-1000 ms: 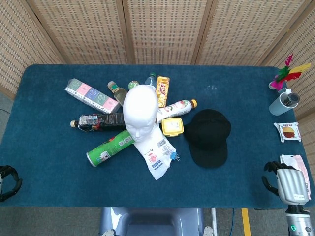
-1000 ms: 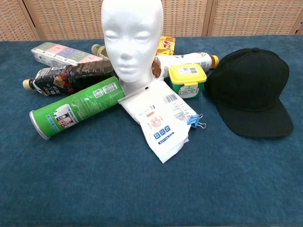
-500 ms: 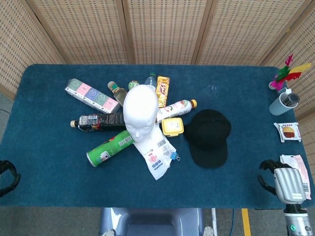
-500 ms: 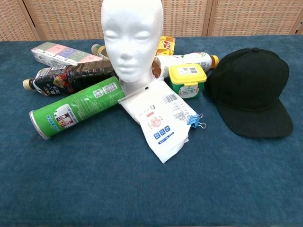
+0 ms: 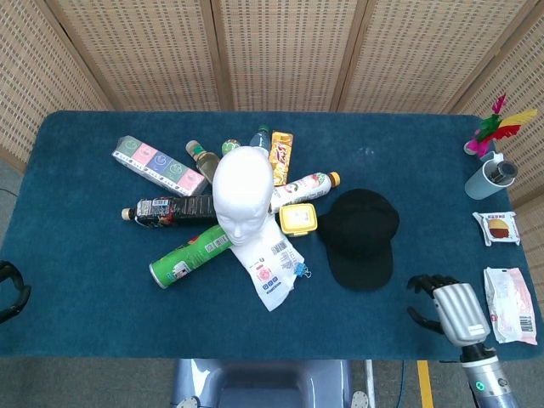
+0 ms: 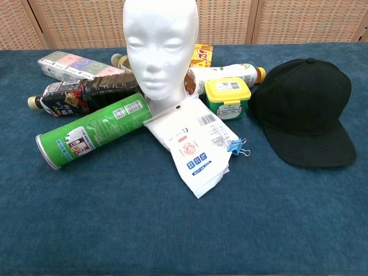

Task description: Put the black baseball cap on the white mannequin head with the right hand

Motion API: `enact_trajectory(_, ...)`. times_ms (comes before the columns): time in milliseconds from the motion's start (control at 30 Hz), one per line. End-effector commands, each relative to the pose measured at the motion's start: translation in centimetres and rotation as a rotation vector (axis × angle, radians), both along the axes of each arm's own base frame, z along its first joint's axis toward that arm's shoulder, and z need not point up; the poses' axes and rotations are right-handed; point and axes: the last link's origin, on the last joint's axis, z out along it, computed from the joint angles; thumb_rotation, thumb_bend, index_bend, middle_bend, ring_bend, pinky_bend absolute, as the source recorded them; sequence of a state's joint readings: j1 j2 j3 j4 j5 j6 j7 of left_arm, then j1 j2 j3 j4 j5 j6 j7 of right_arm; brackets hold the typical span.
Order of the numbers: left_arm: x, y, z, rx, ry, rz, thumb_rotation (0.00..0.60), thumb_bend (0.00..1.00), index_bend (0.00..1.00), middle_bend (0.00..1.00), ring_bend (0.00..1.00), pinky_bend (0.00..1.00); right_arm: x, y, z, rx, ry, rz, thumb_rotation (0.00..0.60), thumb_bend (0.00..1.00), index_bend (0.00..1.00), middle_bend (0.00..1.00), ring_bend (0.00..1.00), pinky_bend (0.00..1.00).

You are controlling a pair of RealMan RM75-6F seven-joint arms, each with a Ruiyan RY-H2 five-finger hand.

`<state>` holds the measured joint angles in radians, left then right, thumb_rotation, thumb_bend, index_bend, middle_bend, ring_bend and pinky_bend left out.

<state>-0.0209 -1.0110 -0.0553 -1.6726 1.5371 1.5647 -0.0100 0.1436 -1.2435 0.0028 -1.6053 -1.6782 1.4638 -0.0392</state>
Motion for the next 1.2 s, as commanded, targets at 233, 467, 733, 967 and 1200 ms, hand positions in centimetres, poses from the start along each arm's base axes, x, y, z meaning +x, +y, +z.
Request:
enact_trajectory(233,0.5,0.9,0.7,0.008,0.014,-0.013,0.600,0.35,0.66,0.52,0.39,0.33,1.8,-1.0,-3.6,0.042,-0.003,0.046,0.600,0.14,0.41,0.52,0.52,0.41)
enact_trajectory(467,0.6,1.0,1.1,0.018,0.016,-0.008,0.600,0.35,0.66,0.52,0.39,0.33,2.2,-1.6,-5.9,0.047,0.016,0.073,0.600,0.14,0.41,0.55,0.54,0.41)
enact_trajectory(733,0.0,0.6,1.2,0.022,0.012,0.022,0.600,0.35,0.66,0.52,0.39,0.33,2.1,-2.7,-8.1,0.046,0.030,0.084,0.600,0.14,0.43,0.58,0.57,0.41)
enact_trajectory(967,-0.3,0.4,1.4,0.024,0.014,0.030,0.600,0.35,0.66,0.52,0.39,0.33,1.9,-3.9,-9.9,0.053,0.040,0.087,0.600,0.14,0.44,0.58,0.58,0.41)
enact_trajectory(1200,-0.5,0.3,1.5,0.024,0.015,0.037,0.600,0.35,0.66,0.52,0.39,0.33,1.4,-5.2,-11.0,0.030,0.056,0.077,0.600,0.14,0.45,0.60,0.59,0.42)
